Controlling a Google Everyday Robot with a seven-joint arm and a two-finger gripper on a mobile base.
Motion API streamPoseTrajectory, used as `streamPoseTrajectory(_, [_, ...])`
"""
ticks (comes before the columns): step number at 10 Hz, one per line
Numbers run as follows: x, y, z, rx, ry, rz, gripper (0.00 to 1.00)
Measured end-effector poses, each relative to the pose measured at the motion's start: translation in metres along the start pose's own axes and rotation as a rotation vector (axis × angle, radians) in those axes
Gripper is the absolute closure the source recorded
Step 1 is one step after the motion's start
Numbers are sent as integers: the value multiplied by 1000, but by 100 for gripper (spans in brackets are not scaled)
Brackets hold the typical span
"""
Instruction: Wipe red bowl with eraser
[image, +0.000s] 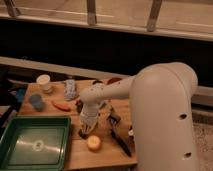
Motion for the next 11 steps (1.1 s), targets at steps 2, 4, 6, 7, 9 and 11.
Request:
streamPoseTrajectory(2, [1, 4, -7, -1, -13, -9, 100])
streamPoseTrajectory(4, [2, 3, -23, 3, -46, -2, 95])
streamPoseTrajectory(6, [5, 5, -46, 6, -80, -3, 77])
streamPoseTrajectory(7, [7, 5, -52, 8, -90, -2, 68])
streamPoseTrajectory(9, [9, 7, -51, 14, -88, -3, 47])
streamPoseTrajectory(11, [9, 9, -40, 16, -79, -3, 35])
